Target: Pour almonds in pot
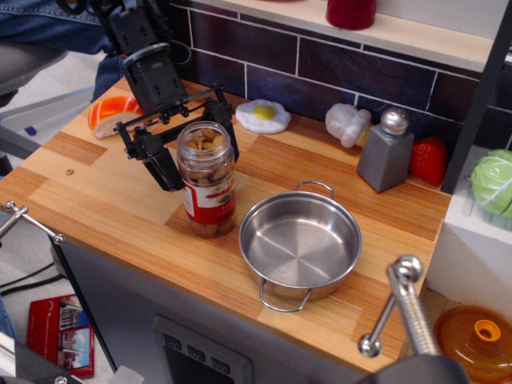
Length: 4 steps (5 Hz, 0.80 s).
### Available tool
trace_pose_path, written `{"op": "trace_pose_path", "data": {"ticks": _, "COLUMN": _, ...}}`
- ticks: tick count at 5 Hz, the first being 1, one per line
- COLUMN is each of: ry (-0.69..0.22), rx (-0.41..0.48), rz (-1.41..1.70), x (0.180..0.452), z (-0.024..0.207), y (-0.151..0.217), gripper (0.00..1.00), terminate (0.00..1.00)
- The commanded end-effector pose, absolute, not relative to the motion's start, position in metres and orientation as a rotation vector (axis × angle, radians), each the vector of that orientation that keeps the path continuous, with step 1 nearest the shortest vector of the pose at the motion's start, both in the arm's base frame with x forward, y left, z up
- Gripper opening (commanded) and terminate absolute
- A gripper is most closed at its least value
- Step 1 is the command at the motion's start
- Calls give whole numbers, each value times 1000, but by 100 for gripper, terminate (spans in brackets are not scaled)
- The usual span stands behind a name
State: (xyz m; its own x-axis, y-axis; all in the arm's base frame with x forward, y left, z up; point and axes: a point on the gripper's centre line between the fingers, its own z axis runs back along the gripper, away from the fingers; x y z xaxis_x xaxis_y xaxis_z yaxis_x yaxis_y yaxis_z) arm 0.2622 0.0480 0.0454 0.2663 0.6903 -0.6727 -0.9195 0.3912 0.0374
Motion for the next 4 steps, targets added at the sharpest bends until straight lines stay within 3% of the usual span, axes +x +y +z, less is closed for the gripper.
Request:
{"op": "trace_pose_path", "data": {"ticks": 1, "ry": 699, "rx": -387, "rz": 1146, "x": 255, "z": 63, "y": 38, "gripper": 100, "terminate": 0}}
{"op": "trace_pose_path", "data": {"ticks": 2, "ry": 636, "rx": -359, "rz": 1158, "x": 257, "z": 63, "y": 38, "gripper": 100, "terminate": 0}}
{"op": "trace_pose_path", "data": {"ticks": 3, "ry": 602, "rx": -326, "rz": 1167, "x": 259, "z": 60, "y": 42, "gripper": 0, "terminate": 0}}
{"op": "trace_pose_path", "data": {"ticks": 4, "ry": 468, "rx": -321, "rz": 1164, "x": 271, "z": 74, "y": 46, "gripper": 0, "terminate": 0}}
